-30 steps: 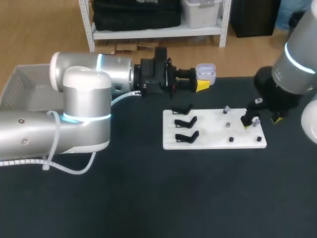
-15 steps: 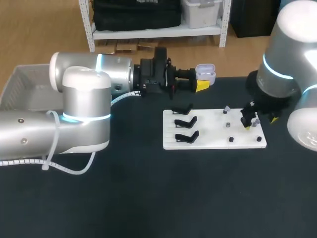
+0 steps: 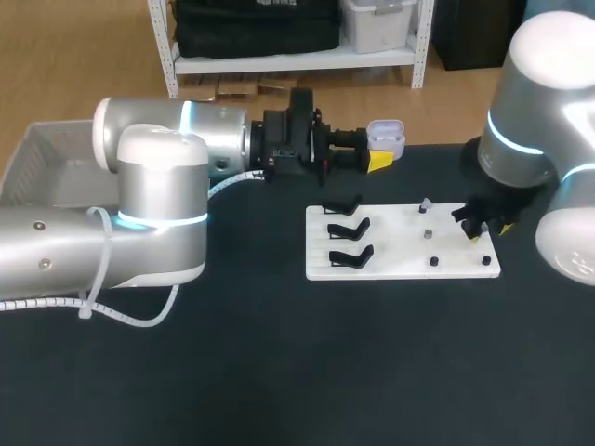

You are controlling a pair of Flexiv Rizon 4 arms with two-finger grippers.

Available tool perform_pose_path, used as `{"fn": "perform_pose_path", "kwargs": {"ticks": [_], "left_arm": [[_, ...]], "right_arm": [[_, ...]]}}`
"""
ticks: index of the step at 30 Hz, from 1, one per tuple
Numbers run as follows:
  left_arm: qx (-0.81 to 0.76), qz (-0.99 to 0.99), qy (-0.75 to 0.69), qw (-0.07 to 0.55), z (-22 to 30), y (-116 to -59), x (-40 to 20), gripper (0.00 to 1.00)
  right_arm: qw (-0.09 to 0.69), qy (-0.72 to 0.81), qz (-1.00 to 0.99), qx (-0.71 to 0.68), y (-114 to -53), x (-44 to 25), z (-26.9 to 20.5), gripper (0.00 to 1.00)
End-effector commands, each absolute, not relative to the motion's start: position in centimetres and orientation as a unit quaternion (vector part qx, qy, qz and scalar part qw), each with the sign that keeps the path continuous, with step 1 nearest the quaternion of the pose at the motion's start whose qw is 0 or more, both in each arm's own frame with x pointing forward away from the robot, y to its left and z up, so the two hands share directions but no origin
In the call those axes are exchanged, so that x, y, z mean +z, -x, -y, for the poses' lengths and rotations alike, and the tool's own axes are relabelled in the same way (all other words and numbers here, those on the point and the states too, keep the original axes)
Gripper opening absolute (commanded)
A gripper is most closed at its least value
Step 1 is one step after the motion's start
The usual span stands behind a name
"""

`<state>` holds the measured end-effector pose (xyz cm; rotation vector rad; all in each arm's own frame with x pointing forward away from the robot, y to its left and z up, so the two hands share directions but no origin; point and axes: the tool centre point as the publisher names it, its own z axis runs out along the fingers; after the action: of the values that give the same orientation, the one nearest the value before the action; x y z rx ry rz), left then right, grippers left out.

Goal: Pick up each earbud case from the left stands, insert the matching earbuds, close the lid, and place the case in the box.

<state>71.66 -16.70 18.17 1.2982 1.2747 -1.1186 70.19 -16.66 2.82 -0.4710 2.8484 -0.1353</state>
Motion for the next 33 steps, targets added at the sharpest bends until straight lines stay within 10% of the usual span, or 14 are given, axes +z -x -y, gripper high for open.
{"fn": "perform_pose_path", "kwargs": {"ticks": [1, 12, 21, 33], "left_arm": [[-0.458, -0.521, -0.531, 0.486, 16.7, -71.5, 18.0, 0.00], [-0.458, -0.521, -0.531, 0.486, 16.7, -71.5, 18.0, 0.00], [-0.458, -0.521, -0.531, 0.486, 16.7, -71.5, 18.0, 0.00], [-0.458, -0.521, -0.531, 0.486, 16.7, -71.5, 18.0, 0.00]], "right_arm": [[0.121, 0.160, -0.979, -0.047, -70.8, 2.4, 16.6, 0.45], [0.121, 0.153, -0.980, -0.048, -71.3, 2.2, 16.8, 0.39], [0.118, 0.151, -0.980, -0.048, -71.3, 1.9, 16.5, 0.00], [0.128, 0.128, -0.982, -0.051, -70.1, 5.9, 16.5, 0.00]]}}
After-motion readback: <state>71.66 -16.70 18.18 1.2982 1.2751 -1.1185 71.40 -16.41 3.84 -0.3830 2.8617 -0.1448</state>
